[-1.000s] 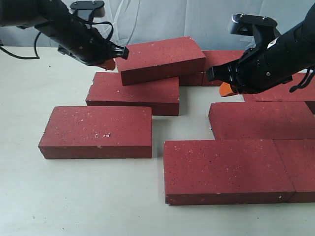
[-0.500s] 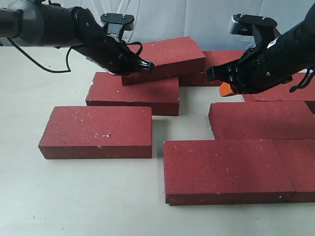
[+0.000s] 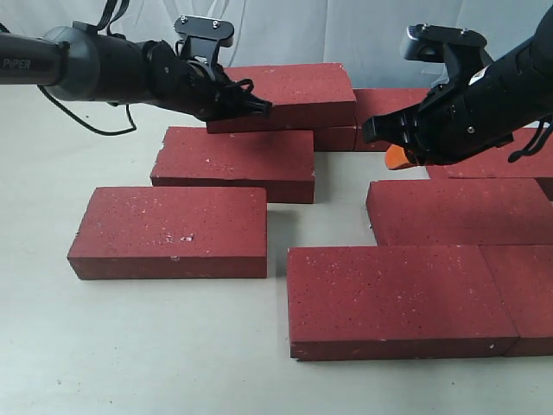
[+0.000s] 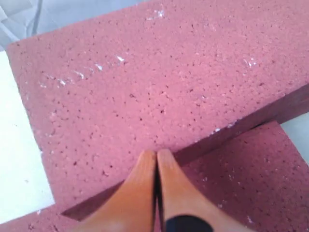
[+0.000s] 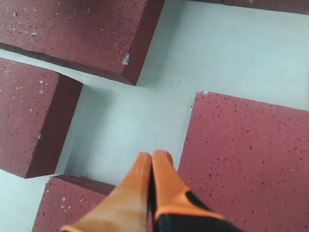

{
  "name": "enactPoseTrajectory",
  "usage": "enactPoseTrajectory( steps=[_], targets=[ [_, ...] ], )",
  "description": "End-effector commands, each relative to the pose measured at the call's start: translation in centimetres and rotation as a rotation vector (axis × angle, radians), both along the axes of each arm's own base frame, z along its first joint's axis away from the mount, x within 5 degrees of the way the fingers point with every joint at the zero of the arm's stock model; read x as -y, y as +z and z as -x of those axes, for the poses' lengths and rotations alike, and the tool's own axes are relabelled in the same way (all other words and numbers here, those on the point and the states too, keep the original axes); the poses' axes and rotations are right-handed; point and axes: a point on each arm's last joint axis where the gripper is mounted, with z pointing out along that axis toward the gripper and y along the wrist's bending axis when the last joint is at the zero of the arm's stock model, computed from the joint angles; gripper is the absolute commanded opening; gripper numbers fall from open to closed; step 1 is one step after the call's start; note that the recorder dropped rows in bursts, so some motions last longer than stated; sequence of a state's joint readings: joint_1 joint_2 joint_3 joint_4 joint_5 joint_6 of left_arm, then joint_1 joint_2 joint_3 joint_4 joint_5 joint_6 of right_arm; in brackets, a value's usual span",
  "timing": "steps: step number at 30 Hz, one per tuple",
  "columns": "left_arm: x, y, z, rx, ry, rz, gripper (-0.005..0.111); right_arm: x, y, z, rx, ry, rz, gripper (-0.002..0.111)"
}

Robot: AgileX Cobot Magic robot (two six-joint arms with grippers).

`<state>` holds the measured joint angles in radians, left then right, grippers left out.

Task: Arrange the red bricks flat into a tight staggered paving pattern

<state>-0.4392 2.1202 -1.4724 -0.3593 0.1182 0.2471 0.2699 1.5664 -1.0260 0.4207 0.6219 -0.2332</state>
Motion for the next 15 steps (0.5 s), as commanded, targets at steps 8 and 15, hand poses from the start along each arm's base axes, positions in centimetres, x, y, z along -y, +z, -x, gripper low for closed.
enactPoseTrajectory(
  steps=[8,15],
  targets=[
    [0.0,0.4,-0.3,0.091,-0.061,-0.087,0.000,0.0,0.2,-0.1,0.020,0.007,0.009,0.000],
    [-0.1,1.2,0.4,0.022,-0.079,-0.095,0.000,0.0,0.2,-0.1,0.020,0.007,0.009,0.000]
  ],
)
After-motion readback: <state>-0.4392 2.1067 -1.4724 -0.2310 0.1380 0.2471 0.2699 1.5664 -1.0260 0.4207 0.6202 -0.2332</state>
